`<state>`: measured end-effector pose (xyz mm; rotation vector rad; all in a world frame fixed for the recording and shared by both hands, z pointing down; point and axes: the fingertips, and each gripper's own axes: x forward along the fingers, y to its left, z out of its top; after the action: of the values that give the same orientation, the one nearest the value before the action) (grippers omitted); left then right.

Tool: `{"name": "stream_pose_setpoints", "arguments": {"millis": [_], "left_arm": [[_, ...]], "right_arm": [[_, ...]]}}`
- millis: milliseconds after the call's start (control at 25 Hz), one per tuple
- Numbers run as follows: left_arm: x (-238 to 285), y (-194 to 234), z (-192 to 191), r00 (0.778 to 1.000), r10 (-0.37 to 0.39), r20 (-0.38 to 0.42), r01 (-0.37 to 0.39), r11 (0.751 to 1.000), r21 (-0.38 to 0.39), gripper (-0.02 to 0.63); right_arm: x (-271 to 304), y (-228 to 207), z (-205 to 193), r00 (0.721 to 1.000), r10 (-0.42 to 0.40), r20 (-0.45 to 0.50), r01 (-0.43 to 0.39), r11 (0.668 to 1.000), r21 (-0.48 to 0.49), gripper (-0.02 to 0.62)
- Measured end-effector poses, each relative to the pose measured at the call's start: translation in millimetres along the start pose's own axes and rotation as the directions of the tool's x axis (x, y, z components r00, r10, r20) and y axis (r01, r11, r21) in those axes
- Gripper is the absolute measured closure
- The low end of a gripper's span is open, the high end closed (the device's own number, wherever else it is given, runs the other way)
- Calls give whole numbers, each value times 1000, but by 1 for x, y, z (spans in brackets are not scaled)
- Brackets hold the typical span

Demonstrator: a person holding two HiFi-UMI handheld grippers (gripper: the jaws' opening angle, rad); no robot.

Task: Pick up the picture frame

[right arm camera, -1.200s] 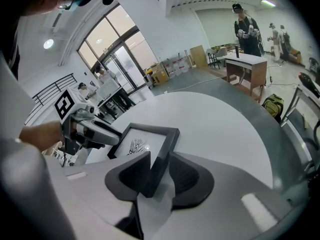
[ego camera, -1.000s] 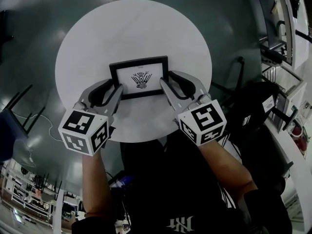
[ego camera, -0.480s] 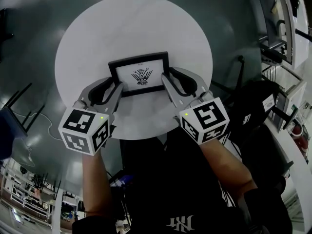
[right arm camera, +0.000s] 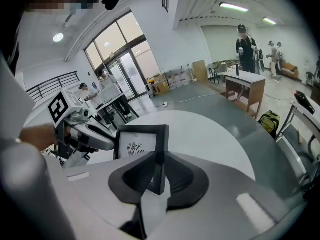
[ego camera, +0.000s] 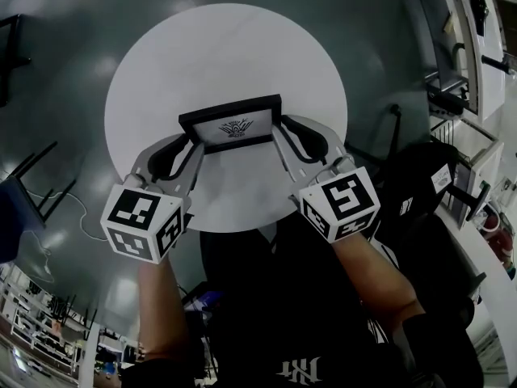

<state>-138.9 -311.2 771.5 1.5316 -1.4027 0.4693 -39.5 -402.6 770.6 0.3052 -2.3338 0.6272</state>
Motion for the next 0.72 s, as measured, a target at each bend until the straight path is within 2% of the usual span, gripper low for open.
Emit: {"name": "stream_pose_setpoints", "arguments": {"millis": [320,720], "left_arm": [[-28,-1,12,998,23,61,-24,1000,15,505],[-78,-18,64,985,51,167,-62,996,57,505]], "right_arm": [[-10,18,19,999,14,32,-12,999,-47,541],[-47,31,83,991,5,137,9,995,-101,543]]}}
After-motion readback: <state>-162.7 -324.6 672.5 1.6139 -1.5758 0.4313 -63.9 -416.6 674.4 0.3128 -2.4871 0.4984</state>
